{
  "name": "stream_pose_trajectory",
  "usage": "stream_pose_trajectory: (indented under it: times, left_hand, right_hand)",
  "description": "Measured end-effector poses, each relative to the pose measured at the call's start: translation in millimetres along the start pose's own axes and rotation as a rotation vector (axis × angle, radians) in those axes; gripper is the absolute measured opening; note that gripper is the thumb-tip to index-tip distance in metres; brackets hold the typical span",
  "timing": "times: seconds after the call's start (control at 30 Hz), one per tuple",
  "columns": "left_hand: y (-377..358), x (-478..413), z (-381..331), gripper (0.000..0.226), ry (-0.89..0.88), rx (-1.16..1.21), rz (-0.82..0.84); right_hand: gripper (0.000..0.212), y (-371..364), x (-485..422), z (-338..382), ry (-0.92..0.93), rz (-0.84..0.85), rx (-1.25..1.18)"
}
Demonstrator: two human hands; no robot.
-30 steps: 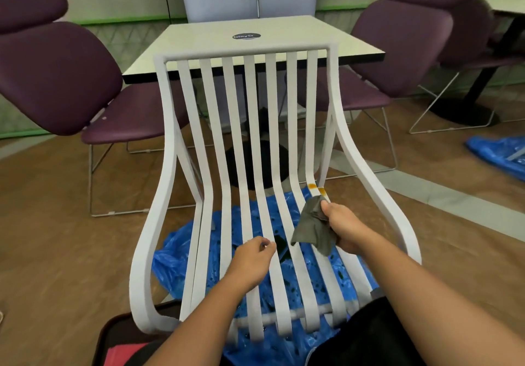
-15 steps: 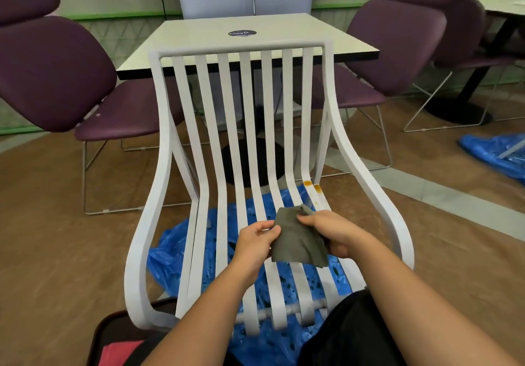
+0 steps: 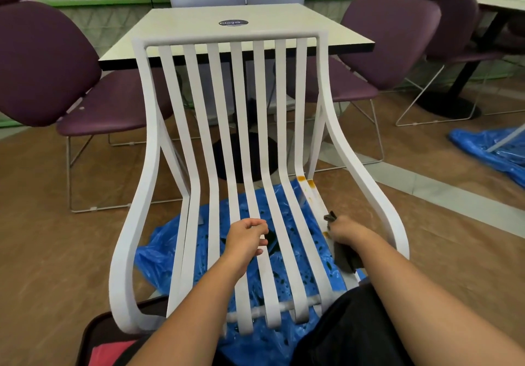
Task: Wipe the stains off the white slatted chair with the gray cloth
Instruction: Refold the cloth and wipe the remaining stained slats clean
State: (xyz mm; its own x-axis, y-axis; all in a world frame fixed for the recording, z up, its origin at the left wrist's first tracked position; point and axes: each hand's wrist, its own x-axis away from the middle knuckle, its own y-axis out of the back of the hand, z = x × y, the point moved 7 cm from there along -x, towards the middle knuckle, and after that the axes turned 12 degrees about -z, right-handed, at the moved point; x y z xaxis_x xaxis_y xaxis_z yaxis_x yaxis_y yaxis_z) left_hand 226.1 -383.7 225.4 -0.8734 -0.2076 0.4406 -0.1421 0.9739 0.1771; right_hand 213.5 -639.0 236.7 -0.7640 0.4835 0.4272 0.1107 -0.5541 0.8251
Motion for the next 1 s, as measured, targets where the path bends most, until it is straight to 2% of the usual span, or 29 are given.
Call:
stream_pose_trajectory:
  times: [0.07, 0.13, 0.2, 0.23, 0.3, 0.37, 0.4, 0.47, 0.6, 0.67, 0.77, 0.8, 1.0]
  left_hand:
    - [-0.3, -3.1, -0.1, 0.010, -0.011, -0.016, -0.008]
    - [-0.8, -5.2, -0.8, 0.010, -0.025, -0.033, -0.016]
    - [-1.4, -8.1, -0.5, 0.010, -0.037, -0.058, -0.025]
    - [-2.0, -11.1, 0.6, 0.011, -0.049, -0.077, -0.030]
    - [-1.5, -16.6, 1.9, 0.011, -0.094, -0.147, -0.051]
    - [1.0, -24.8, 4.2, 0.015, -0.194, -0.312, -0.085]
    - [1.9, -29.1, 6.8, 0.018, -0.243, -0.419, -0.100]
    - [3.8, -36.1, 12.2, 0.028, -0.310, -0.622, -0.128]
    - [0.5, -49.6, 21.6, 0.045, -0.360, -0.867, -0.148]
    - [-1.8, -53.9, 21.7, 0.051, -0.380, -0.922, -0.163]
    - [-2.0, -62.4, 24.0, 0.057, -0.385, -0.957, -0.197]
    - [-1.7, -66.8, 26.6, 0.061, -0.369, -0.942, -0.202]
    - [-4.8, -83.7, 42.0, 0.083, -0.281, -0.814, -0.212]
  right_hand:
    - [0.030, -8.8, 7.6, 4.3, -0.011, 0.100, -0.059]
    - [0.055, -19.0, 17.3, 7.7, -0.070, 0.230, -0.142]
    - [0.077, -26.4, 17.8, 8.9, -0.122, 0.255, -0.212]
    - [0.080, -28.6, 14.4, 10.4, -0.120, 0.227, -0.244]
    - [0.071, -33.2, -1.6, 6.5, -0.101, 0.144, -0.225]
    - [0.055, -29.6, -15.0, -1.6, -0.107, 0.019, -0.100]
    - [0.056, -30.2, -21.9, -6.9, -0.119, -0.018, -0.040]
    - [0.065, -38.7, -33.8, -16.6, -0.150, -0.035, 0.019]
    - [0.040, -58.6, -53.2, -12.5, -0.015, -0.013, 0.173]
    - [0.040, -66.2, -57.2, -7.7, -0.037, -0.011, 0.173]
    - [0.056, -70.0, -62.9, -6.2, -0.226, -0.074, 0.038]
    - [0.059, -71.0, -66.6, -5.0, -0.238, -0.112, 0.031]
    - [0.046, -78.9, -94.6, 6.2, -0.074, -0.277, 0.050]
